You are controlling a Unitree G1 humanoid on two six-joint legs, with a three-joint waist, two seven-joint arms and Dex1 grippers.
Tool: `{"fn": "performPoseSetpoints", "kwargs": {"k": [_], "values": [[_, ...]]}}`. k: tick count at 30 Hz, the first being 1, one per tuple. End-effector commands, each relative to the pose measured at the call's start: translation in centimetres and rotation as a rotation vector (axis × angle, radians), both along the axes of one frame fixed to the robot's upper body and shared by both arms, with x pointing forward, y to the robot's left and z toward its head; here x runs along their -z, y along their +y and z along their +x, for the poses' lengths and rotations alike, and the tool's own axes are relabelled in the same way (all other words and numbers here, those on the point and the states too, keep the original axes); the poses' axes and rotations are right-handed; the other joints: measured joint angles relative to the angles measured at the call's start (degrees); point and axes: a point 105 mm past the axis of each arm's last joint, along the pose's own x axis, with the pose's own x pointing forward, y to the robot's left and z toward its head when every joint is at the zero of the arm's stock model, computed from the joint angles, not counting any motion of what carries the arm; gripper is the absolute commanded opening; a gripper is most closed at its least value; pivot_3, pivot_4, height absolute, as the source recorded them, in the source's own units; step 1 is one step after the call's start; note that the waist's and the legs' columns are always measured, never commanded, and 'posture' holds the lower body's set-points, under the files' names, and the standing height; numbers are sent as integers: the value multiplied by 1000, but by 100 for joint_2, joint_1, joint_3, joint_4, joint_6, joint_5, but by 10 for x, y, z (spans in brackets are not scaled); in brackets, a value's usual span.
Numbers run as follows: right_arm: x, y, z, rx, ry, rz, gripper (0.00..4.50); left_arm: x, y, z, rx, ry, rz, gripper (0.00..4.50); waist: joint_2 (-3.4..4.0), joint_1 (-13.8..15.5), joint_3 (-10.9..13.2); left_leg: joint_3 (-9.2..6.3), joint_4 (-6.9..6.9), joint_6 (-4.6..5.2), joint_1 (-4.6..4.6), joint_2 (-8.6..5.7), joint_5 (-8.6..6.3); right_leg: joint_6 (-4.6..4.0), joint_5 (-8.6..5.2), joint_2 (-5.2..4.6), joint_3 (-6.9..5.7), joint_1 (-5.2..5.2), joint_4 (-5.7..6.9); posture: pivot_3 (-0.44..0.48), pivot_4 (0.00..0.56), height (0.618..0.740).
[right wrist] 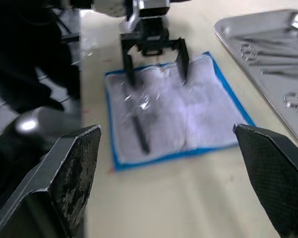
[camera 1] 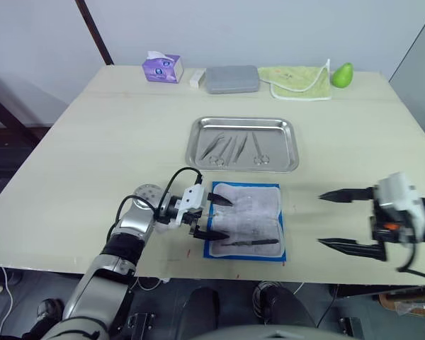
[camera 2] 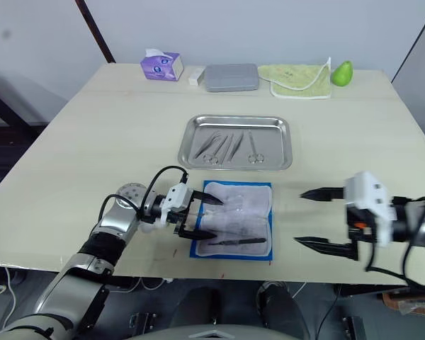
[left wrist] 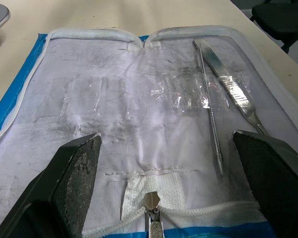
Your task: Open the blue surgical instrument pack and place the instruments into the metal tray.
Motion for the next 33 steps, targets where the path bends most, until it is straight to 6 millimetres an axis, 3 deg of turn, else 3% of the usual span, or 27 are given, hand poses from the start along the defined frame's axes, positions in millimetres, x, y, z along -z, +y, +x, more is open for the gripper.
{"fn": "performPoseSetpoints", "kwargs": {"k": [1, 5, 6, 8, 11, 21, 33], "values": [[7, 18, 8, 6, -97, -49, 4473, 29, 11, -15, 15, 118, 81, 4500, 2, 1, 1, 1, 0, 0, -2, 0, 0, 0, 0, -1, 1, -2, 0, 0, 150, 740], [24, 38, 20, 21, -71, -49, 4473, 27, 11, -14, 15, 117, 81, 4500, 1, 12, 1, 5, 0, 0, -3, -1, 0, 2, 1, 0, 4, -3, 0, 0, 150, 740], [28, 42, 22, 23, -45, -48, 3954, 27, 11, -13, 15, 117, 81, 4500, 1, 12, 1, 4, 0, 0, -4, -1, 0, 1, 1, 1, 2, -4, 0, 0, 150, 740], [36, 50, 20, -7, -9, -62, 3456, 26, 11, -13, 15, 115, 83, 4500, 1, 13, 1, 5, 0, 0, -4, -1, 0, 1, 1, 1, 3, -3, 1, 0, 150, 740], [45, 58, 21, -22, -20, -97, 2241, 26, 12, -12, 11, 112, 88, 4500, 1, 15, 1, 5, 0, 0, -4, -1, 0, 0, 1, 1, 3, -3, 0, 0, 150, 740], [67, 73, 25, -28, -9, -158, 2241, 23, 10, -12, 5, 108, 85, 4500, -3, 10, 3, 6, 1, 0, -6, -1, 0, -20, -10, 1, 3, -4, 2, 0, 150, 740], [74, 76, 26, -38, 3, -176, 2241, 20, 11, -11, -1, 103, 90, 4500, -7, 8, 6, 5, 1, 0, -7, -1, 0, -20, -11, 2, 2, -5, 1, 0, 150, 740]]}}
